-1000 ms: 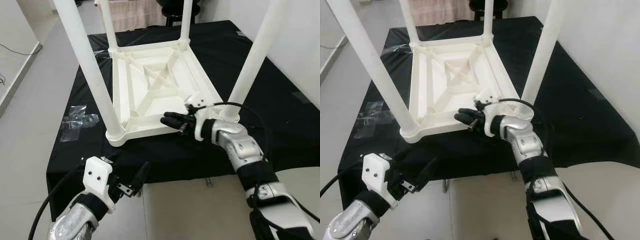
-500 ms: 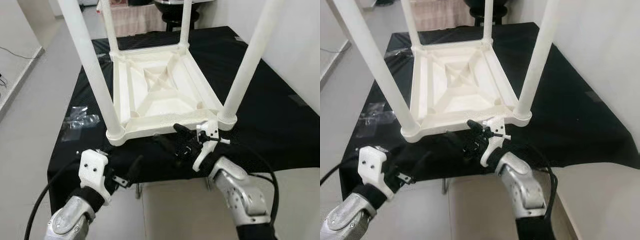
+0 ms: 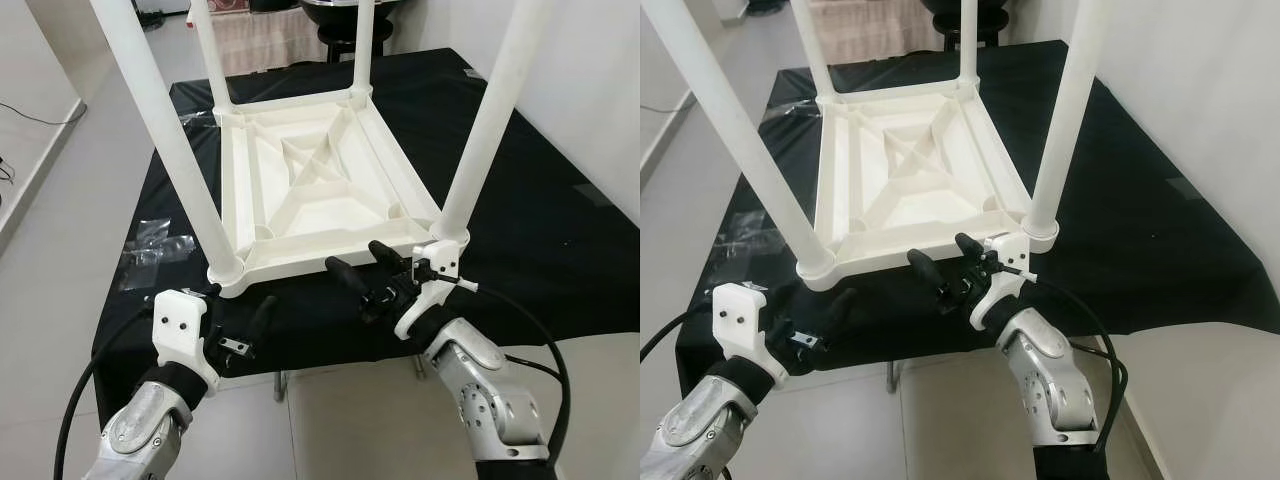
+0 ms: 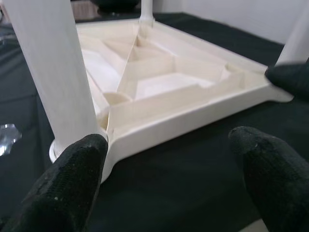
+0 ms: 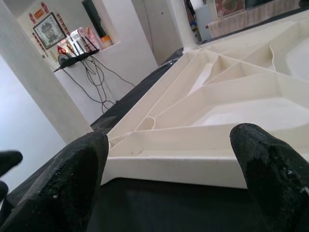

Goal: Building children table

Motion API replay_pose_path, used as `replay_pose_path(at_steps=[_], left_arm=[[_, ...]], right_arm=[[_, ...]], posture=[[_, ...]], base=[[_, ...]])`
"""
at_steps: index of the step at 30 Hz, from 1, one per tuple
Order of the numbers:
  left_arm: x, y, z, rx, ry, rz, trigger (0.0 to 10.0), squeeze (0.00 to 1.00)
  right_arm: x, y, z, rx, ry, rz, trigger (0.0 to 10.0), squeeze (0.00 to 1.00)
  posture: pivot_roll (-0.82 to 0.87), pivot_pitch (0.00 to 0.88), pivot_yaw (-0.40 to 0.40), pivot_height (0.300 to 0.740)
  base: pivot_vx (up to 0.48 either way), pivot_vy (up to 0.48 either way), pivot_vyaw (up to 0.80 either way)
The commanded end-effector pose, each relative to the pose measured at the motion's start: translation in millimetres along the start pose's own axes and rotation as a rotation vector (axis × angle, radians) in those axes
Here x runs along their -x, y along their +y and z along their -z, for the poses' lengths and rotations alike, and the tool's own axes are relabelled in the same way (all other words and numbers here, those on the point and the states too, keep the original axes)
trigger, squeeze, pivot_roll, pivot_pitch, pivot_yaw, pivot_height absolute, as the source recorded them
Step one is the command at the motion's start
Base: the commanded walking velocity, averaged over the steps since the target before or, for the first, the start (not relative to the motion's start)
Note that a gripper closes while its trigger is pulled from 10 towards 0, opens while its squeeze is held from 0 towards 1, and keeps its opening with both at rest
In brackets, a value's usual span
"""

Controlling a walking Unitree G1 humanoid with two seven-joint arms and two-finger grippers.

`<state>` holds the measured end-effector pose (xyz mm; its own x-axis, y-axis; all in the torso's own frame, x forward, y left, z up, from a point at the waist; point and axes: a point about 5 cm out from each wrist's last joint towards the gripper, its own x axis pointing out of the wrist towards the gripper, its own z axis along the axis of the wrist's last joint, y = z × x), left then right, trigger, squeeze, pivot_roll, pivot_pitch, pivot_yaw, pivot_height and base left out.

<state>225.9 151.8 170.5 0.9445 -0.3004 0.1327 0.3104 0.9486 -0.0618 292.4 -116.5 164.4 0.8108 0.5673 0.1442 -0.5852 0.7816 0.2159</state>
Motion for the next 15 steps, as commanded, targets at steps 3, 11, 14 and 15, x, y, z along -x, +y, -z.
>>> replay_pose_path(at_steps=[3,11,14,15], left_arm=[[-1.8,3.4,2,0.004,0.000,-0.005,10.0,1.00],[-12.2,14.7,9,-0.014,0.001,-0.030,10.0,1.00],[-12.3,15.6,9,-0.017,0.003,-0.032,10.0,1.00],[-11.9,17.6,11,-0.020,0.011,-0.039,10.0,1.00]], right_arm=[[-1.1,9.2,11,0.049,0.041,-0.015,10.0,0.00],[-1.9,1.2,9,0.079,0.017,0.031,10.0,0.00],[-0.6,1.4,10,0.079,0.018,0.035,10.0,0.00],[2.3,2.1,12,0.079,0.028,0.040,10.0,0.00]], posture=[[-0.04,0.067,0.076,0.740],[-0.05,0.010,0.093,0.740],[-0.06,0.000,0.097,0.740],[-0.07,0.016,0.094,0.740]], base=[[0.000,0.000,0.00],[0.000,0.000,0.00],[0.000,0.000,0.00],[0.000,0.000,0.00]])
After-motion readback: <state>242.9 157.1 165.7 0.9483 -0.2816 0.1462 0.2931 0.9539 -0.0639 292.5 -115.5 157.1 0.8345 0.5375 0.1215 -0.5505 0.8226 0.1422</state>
